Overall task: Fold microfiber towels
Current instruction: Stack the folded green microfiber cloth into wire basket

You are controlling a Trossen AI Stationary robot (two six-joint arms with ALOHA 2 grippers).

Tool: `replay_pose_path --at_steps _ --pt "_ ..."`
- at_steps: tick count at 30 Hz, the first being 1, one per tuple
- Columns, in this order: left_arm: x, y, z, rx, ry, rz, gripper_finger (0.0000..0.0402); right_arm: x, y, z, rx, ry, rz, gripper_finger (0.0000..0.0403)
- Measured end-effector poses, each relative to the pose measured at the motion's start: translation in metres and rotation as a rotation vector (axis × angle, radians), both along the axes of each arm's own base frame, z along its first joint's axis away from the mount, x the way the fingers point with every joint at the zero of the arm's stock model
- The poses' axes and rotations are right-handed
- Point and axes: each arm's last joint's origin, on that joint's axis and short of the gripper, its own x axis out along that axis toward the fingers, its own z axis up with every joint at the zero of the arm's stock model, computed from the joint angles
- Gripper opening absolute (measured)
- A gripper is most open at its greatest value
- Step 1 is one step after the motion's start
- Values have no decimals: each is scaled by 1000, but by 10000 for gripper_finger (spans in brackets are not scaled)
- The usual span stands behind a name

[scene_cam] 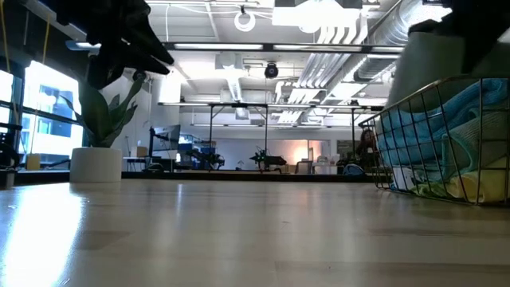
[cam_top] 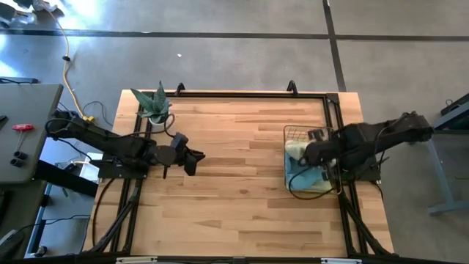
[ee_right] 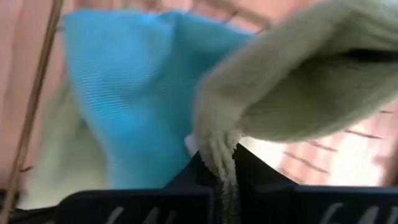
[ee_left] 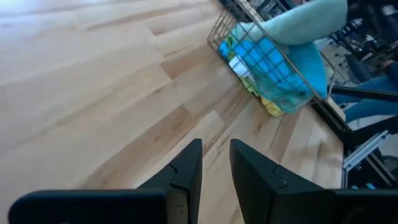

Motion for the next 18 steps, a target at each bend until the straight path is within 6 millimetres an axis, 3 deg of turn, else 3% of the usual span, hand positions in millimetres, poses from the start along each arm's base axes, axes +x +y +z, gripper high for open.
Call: replay_pose_path --at_steps 5,12,18 --pt "8 -8 -10 -28 31 -10 74 -2 18 -27 88 39 2 0" --pt "15 -11 -16 -45 33 -9 74 3 39 -26 229 -49 -70 12" --pt "16 -12 -15 -43 20 -12 74 2 40 -26 290 -40 -228 68"
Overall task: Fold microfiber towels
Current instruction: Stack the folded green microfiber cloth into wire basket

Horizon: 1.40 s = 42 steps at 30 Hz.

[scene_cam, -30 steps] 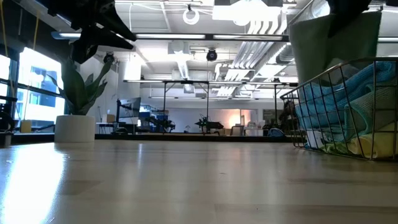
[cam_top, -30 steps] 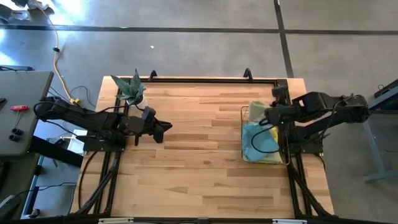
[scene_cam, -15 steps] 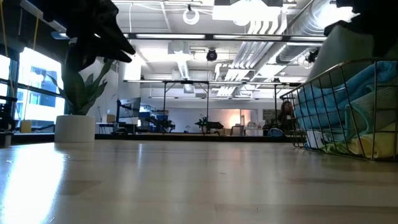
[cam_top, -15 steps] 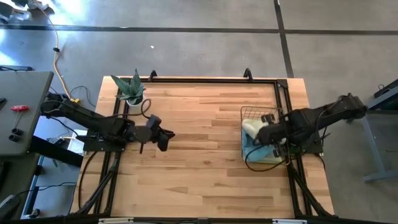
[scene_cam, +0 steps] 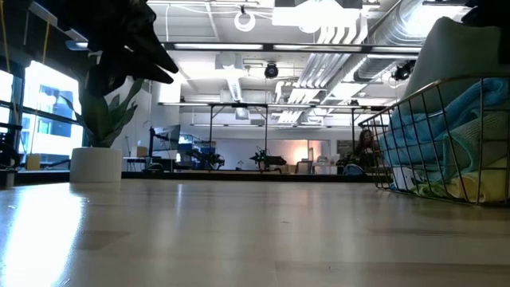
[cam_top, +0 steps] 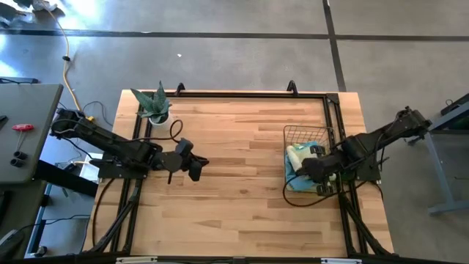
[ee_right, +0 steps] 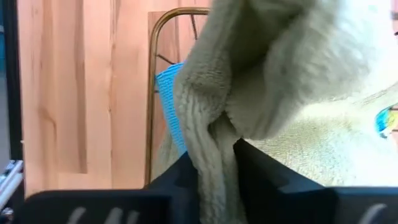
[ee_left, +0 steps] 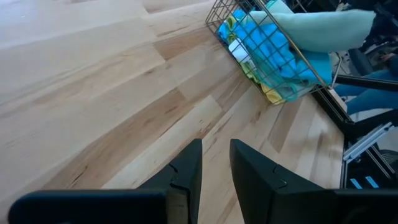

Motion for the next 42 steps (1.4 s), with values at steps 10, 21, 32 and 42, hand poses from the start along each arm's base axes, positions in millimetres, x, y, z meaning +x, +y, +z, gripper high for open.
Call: replay_pose_path --at_steps 10,21,32,42 --pt "0 0 0 -12 -8 -2 74 1 2 6 86 14 -109 160" --pt "1 0 2 -12 -27 -1 74 1 -3 41 30 -116 -248 167" --pt "1 0 2 7 -19 -10 74 -15 3 -22 94 218 -212 167" --pt "1 0 2 13 -11 -12 74 -18 1 -78 55 220 -204 167"
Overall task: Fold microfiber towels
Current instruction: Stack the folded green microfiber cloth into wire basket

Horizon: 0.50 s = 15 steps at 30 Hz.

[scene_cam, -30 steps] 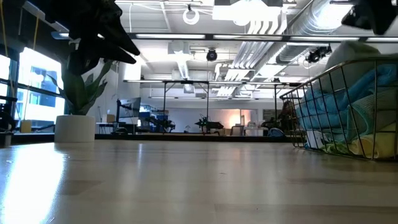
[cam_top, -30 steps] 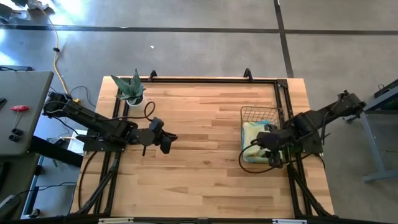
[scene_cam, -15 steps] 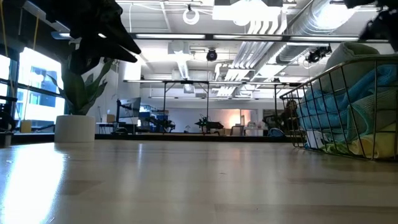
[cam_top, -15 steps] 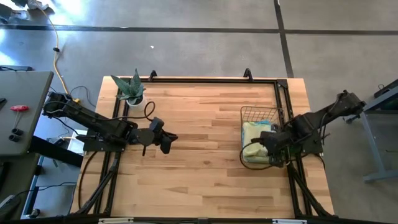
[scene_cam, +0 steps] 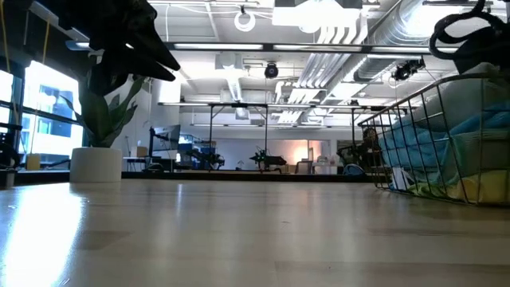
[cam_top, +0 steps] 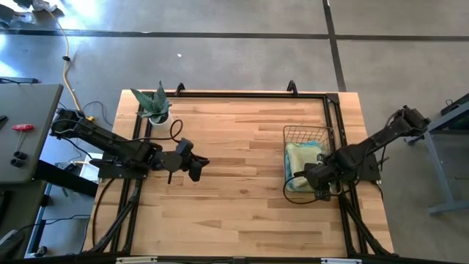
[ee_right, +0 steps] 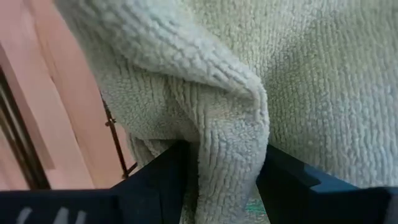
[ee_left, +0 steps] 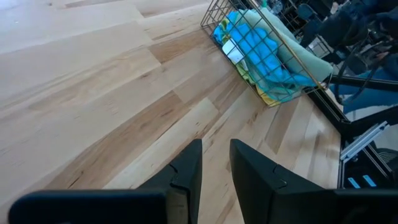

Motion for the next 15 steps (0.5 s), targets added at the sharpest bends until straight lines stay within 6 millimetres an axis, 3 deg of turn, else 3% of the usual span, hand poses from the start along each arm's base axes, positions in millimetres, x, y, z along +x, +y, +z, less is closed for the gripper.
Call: replay_pose_path --at_steps 5,11,15 --pt "0 0 0 0 0 0 74 2 1 8 -9 -19 17 167" --pt "0 0 0 5 2 -4 74 3 0 54 -34 -29 47 167" --pt "0 0 0 16 6 -10 74 6 -2 80 -114 -124 21 167"
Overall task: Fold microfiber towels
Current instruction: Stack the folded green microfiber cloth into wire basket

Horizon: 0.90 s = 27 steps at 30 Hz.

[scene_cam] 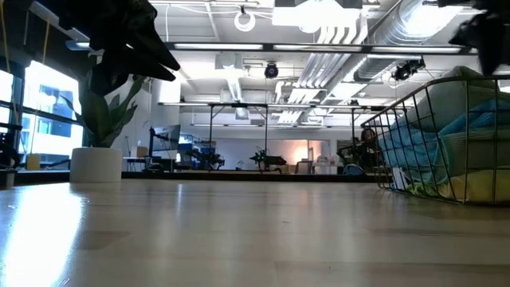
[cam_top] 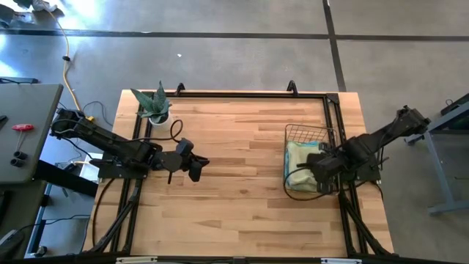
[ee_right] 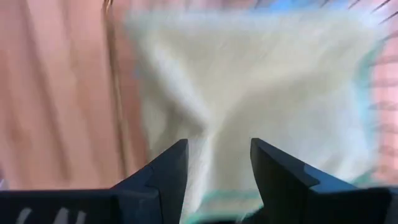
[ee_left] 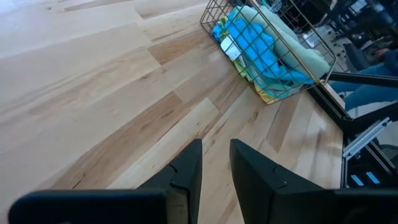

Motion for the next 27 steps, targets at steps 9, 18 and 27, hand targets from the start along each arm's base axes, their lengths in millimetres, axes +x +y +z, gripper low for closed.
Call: replay_pose_path --at_steps 9,18,27 --pt "0 0 0 5 2 -3 74 3 -5 -24 -144 -75 -158 167" --pt "0 0 0 14 6 -9 74 8 8 -51 62 -70 -111 167" --pt "0 0 0 29 10 -13 74 5 3 -61 -69 -93 -132 167"
